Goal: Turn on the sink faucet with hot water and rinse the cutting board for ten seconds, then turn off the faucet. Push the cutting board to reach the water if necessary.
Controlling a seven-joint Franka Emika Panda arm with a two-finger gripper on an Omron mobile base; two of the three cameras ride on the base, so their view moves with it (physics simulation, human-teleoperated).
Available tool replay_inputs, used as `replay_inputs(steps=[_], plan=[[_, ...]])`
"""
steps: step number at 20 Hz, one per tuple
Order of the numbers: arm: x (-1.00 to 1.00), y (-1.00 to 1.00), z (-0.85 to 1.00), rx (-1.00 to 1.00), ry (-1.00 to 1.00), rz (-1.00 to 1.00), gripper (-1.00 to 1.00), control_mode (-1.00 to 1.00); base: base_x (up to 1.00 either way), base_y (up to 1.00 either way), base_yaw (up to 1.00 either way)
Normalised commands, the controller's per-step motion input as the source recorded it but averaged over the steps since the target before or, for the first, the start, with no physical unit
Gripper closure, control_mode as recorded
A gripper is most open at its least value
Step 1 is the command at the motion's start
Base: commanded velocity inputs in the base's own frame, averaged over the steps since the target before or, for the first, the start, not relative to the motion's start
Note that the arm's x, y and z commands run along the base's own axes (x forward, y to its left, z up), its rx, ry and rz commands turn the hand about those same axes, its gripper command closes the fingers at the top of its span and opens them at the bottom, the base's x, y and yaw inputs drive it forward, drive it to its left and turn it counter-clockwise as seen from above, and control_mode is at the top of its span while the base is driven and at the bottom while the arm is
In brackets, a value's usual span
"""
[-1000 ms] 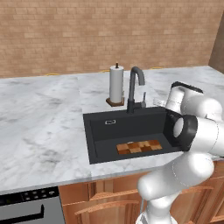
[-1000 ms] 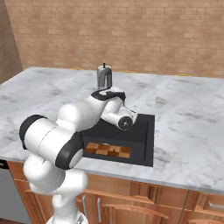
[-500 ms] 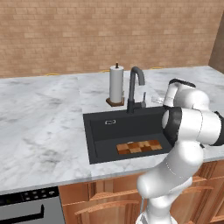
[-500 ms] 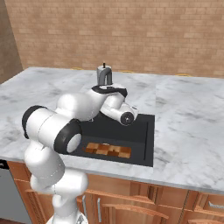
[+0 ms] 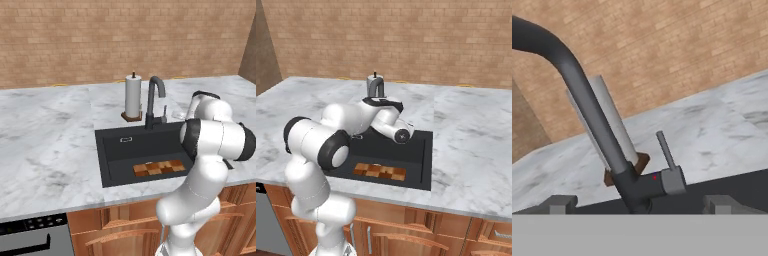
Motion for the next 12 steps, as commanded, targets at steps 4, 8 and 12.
replay_inputs(steps=[4,8,12], plan=[[0.21,-0.02,-0.22,-0.02,0.0,0.01,-1.0,-1.0,0.0,0.0,0.0],[0.22,0.0,-0.2,-0.03,-0.01,0.01,-1.0,-1.0,0.0,0.0,0.0],[0.04,-0.01,-0.25,-0.08,-0.06,0.0,-1.0,-1.0,0.0,0.0,0.0]])
